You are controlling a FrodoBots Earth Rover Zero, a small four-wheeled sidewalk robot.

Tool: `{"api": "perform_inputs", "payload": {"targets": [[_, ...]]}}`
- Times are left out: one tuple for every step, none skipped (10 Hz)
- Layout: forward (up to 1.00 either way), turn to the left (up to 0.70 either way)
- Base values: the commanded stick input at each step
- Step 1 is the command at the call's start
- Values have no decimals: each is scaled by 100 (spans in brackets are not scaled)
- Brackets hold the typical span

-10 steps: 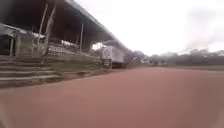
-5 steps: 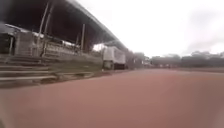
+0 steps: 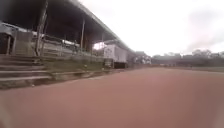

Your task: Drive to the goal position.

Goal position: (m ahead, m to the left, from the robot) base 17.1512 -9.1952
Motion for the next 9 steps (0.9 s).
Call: {"api": "perform_inputs", "payload": {"targets": [[70,1],[70,1],[70,1],[70,-34],[70,-34],[70,-34],[70,-34],[70,-34],[70,1]]}}
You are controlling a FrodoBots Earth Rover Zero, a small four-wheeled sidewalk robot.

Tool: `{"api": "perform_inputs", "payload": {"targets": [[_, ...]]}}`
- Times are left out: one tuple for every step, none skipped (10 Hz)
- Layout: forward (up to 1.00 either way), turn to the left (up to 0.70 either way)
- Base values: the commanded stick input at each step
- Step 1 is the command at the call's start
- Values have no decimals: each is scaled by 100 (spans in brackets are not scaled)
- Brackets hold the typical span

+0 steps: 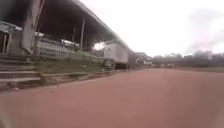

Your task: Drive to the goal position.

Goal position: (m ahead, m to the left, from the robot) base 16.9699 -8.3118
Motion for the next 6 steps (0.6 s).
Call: {"api": "perform_inputs", "payload": {"targets": [[70,1],[70,1],[70,1],[70,1],[70,1],[70,1]]}}
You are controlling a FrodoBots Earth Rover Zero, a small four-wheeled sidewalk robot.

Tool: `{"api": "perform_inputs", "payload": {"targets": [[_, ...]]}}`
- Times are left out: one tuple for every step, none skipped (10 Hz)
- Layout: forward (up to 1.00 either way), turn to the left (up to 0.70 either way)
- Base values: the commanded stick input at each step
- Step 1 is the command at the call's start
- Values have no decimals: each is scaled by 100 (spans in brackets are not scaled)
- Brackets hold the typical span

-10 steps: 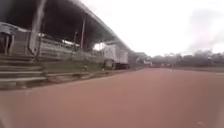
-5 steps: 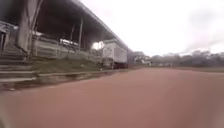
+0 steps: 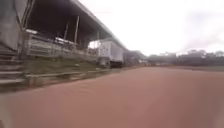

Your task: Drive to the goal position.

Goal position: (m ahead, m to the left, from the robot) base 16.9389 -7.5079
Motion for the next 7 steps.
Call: {"api": "perform_inputs", "payload": {"targets": [[70,1],[70,-6],[70,-19],[70,-32],[70,-34],[70,-34],[70,-34]]}}
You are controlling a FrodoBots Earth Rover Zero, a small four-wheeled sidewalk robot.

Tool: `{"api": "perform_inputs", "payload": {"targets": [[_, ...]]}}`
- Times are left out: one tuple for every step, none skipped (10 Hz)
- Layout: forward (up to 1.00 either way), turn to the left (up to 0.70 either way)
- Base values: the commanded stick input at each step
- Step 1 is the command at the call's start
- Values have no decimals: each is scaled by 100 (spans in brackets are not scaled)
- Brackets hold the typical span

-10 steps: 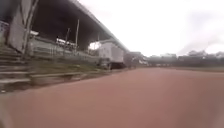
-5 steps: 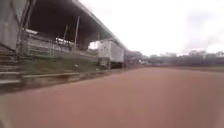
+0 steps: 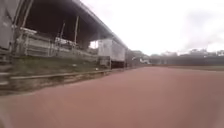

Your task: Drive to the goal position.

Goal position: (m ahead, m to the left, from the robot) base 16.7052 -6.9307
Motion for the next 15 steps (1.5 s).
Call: {"api": "perform_inputs", "payload": {"targets": [[70,-34],[70,-34],[70,1],[70,1],[70,1],[70,1],[70,1],[70,1],[70,1],[70,1],[70,1],[70,-34],[70,-34],[70,-34],[70,-34]]}}
